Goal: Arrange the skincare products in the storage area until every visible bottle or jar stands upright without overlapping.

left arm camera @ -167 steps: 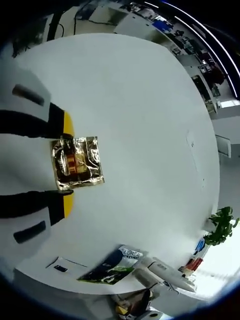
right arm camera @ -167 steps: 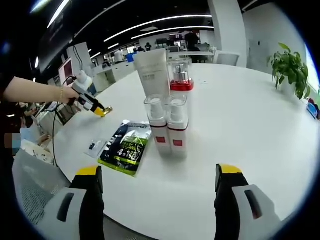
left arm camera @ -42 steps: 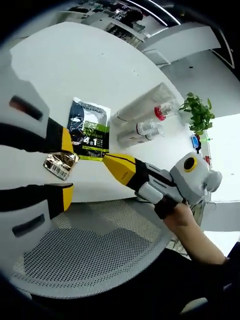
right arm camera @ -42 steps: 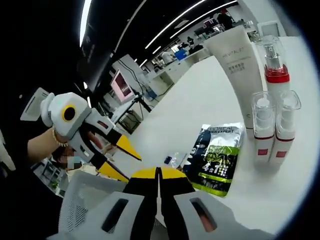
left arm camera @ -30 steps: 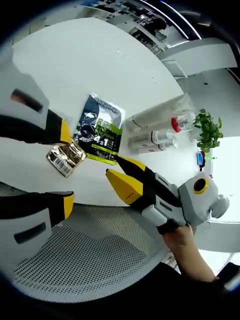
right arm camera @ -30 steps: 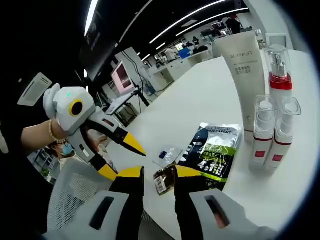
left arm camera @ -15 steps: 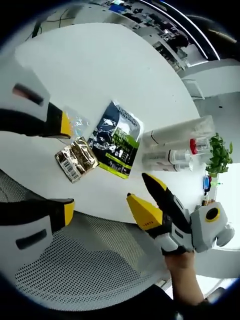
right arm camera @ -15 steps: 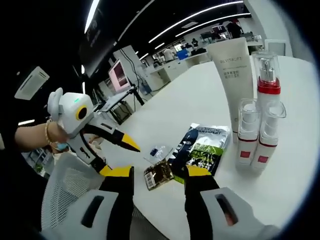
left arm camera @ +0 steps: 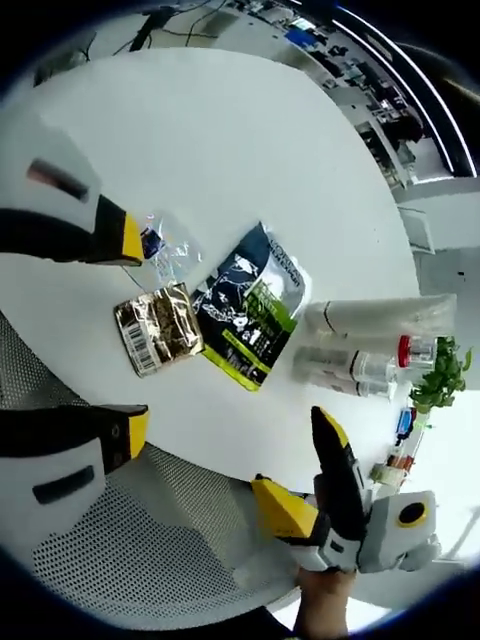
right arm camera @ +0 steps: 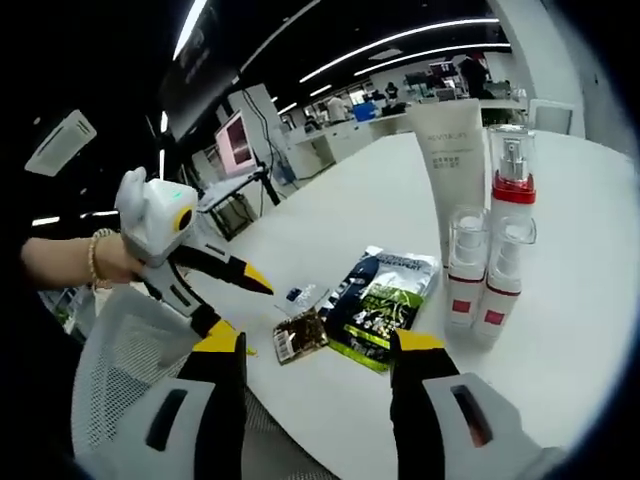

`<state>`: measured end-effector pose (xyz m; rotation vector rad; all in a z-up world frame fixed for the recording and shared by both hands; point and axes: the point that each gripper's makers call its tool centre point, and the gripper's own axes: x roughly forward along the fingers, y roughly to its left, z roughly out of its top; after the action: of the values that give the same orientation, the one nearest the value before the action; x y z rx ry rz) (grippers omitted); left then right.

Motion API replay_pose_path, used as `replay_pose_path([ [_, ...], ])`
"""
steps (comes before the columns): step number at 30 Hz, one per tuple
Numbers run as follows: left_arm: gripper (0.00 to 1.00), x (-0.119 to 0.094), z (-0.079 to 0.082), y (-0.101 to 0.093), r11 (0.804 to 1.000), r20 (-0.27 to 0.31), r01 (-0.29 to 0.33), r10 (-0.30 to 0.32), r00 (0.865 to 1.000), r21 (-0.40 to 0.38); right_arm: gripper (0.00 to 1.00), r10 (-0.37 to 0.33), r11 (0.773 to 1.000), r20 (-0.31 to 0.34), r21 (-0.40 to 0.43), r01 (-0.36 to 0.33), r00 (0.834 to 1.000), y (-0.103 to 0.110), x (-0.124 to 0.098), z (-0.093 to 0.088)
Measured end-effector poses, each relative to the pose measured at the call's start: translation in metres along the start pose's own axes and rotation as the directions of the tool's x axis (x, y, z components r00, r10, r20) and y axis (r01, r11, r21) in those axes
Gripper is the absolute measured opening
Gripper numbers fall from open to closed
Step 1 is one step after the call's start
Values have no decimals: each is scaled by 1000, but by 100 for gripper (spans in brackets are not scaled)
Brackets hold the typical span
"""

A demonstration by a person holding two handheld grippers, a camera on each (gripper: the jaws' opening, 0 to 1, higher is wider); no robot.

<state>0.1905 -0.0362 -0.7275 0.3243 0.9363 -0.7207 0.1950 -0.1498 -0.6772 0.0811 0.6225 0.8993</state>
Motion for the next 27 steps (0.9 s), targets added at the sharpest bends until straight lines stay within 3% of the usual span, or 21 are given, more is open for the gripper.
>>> replay_pose_path([
  [9,60,16,-6,-6,999,-41,-12,11,999,-30,72,-57,998,7,-17,57,998,-9,-12,-3],
  [14,61,25,-5,-8,997,-30,-22,20,999,-72,79,-85,996,15,-15,85,996,-12,-16,-3],
  [27,56,37,-10,-4,994,-40,-67,64,997,-91,84,-140,990,42,16,139,989,-24,-24,2],
])
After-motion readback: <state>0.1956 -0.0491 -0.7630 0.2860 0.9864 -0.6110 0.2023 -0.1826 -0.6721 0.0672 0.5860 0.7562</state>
